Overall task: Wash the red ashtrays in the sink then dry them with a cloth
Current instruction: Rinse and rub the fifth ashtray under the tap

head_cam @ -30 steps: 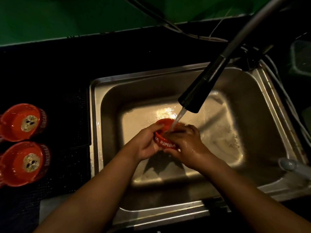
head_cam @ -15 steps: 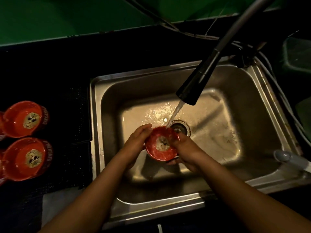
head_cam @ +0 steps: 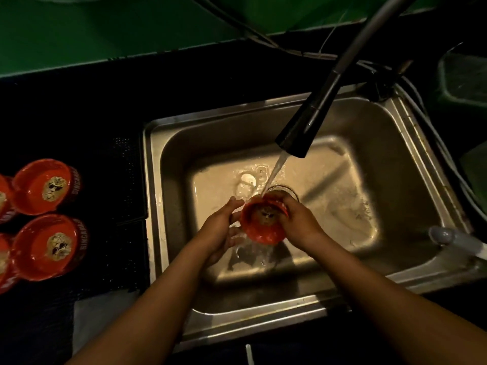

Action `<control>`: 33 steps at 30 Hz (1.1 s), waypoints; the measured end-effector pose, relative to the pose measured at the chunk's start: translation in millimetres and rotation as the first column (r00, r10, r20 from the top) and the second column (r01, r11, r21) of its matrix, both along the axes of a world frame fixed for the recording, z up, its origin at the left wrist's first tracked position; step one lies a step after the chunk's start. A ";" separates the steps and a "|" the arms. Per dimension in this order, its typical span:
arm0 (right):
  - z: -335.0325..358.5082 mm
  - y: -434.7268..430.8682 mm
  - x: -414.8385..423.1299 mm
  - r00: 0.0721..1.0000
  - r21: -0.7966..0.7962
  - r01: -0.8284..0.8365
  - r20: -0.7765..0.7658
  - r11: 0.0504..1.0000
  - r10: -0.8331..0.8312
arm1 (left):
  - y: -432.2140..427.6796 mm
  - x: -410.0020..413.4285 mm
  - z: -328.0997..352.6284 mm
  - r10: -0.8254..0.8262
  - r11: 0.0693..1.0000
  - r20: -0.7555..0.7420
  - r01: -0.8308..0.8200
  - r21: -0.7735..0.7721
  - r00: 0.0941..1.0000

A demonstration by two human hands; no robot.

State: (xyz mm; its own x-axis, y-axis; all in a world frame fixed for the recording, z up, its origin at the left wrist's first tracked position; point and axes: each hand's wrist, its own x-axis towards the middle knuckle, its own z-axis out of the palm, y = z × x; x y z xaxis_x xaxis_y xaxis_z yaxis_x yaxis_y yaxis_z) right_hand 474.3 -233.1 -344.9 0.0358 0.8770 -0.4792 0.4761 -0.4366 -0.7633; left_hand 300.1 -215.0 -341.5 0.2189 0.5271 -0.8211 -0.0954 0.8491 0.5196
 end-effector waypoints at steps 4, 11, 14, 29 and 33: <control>5.2 2.2 1.4 0.966 0.295 -0.221 0.196 0.929 0.168 | 4.4 15.7 5.5 0.088 0.996 0.062 -0.088 0.007 0.994; 4.7 16.9 -5.2 0.446 -0.301 0.490 -0.720 0.818 -0.532 | 20.6 24.1 18.3 -0.226 0.850 -0.052 0.223 0.477 0.973; 5.5 17.4 -16.4 0.373 -0.551 0.277 -0.694 0.787 -0.617 | 32.1 36.7 21.6 -0.319 0.768 -0.084 0.309 0.561 0.944; 24.4 6.4 18.7 0.685 -0.670 -0.052 -0.563 0.740 -0.462 | 53.1 19.8 0.7 -0.168 0.986 -0.044 0.167 -0.019 0.985; 15.8 -2.0 8.4 0.841 -0.619 0.148 -0.332 0.771 -0.428 | 17.7 6.5 -11.1 0.044 0.982 0.053 -0.033 -0.185 0.998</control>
State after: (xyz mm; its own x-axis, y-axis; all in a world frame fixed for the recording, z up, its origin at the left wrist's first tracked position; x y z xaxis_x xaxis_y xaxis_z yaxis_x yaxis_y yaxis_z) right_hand 482.7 -235.1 -329.2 -0.0900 0.4348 -0.8960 -0.0622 -0.9003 -0.4307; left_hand 306.5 -197.2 -352.5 0.2504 0.3774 -0.8916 -0.1545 0.9247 0.3480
